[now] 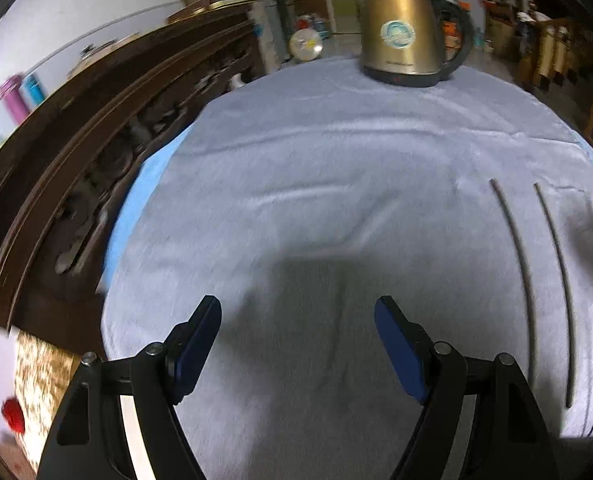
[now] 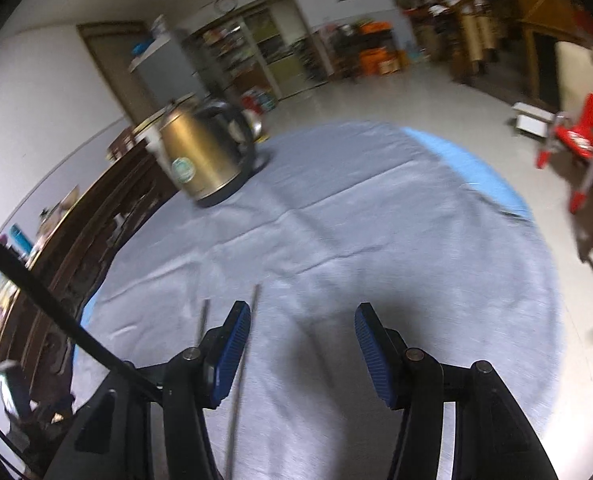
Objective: Organize utensils
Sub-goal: 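Move both tools toward the last two chopsticks on the cloth, then grasp a chopstick with the left tool while the right tool grasps the other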
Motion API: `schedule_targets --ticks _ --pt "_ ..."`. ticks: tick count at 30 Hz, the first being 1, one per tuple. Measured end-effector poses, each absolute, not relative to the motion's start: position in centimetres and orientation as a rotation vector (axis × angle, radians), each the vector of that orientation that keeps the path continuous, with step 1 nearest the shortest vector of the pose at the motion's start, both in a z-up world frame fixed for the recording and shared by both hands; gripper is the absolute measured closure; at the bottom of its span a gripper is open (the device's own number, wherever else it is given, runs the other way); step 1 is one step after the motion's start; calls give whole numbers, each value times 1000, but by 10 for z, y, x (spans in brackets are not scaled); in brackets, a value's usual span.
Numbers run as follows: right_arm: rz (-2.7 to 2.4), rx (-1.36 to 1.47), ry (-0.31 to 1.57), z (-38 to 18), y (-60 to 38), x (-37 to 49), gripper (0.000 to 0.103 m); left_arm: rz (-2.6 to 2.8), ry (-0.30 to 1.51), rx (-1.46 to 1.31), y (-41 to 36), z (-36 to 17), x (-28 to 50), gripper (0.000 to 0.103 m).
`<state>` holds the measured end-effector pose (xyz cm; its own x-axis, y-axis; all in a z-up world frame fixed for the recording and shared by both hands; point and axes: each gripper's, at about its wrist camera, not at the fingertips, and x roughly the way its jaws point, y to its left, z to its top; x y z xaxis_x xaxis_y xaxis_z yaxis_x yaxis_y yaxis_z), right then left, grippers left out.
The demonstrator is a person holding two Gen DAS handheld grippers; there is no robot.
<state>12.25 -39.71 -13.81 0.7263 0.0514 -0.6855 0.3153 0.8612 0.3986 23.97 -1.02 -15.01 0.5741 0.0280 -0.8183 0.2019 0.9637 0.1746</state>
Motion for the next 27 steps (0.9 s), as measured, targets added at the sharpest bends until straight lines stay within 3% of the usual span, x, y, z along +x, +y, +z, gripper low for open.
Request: schedule_targets --ticks 8,13,17,20,22,26,27 --pt "-31 478 884 -168 -369 191 49 -384 1008 271 -73 -149 280 23" --pt "2 423 1013 -191 -352 232 65 -449 1050 283 -103 -158 300 23" --pt "-16 373 1122 -206 -342 260 68 -504 1092 265 -117 -162 312 23" --pt "-45 327 1171 -212 -336 271 80 -537 1109 264 -124 -162 317 24" --pt "-59 277 1187 -213 -332 274 96 -571 1120 260 -133 -162 321 30" --pt "-30 309 1176 -217 -341 274 96 -621 1178 252 -156 -171 334 45" --pt "-31 315 1169 -218 -345 272 97 -635 1195 252 -162 -174 335 52"
